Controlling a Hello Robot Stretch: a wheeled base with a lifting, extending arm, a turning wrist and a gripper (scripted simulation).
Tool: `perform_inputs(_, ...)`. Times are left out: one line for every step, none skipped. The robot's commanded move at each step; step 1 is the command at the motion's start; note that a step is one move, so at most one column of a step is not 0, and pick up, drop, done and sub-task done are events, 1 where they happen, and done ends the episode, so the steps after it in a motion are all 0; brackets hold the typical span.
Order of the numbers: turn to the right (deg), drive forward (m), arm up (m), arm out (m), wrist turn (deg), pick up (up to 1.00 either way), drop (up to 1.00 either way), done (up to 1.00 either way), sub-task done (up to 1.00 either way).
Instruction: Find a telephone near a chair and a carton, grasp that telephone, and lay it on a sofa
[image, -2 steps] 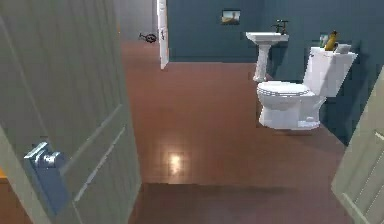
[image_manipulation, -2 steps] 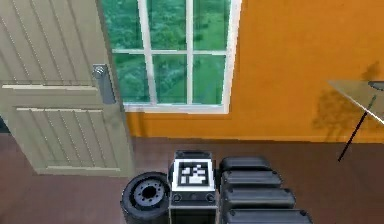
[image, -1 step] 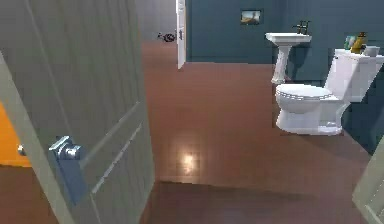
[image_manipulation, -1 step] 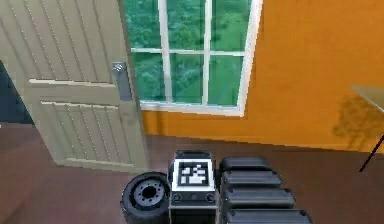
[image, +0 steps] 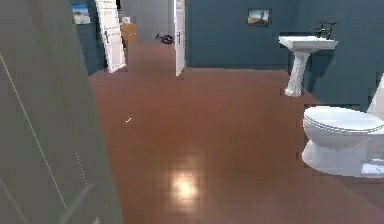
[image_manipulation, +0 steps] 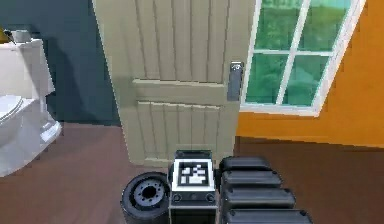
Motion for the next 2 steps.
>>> perform_inputs(15.0, 0.00, 0.00, 0.00, 0.0, 0.00, 0.00, 0.00, 0.00)
perform_inputs(0.0, 0.90, 0.00, 0.00, 0.0, 0.00, 0.00, 0.00, 0.00)
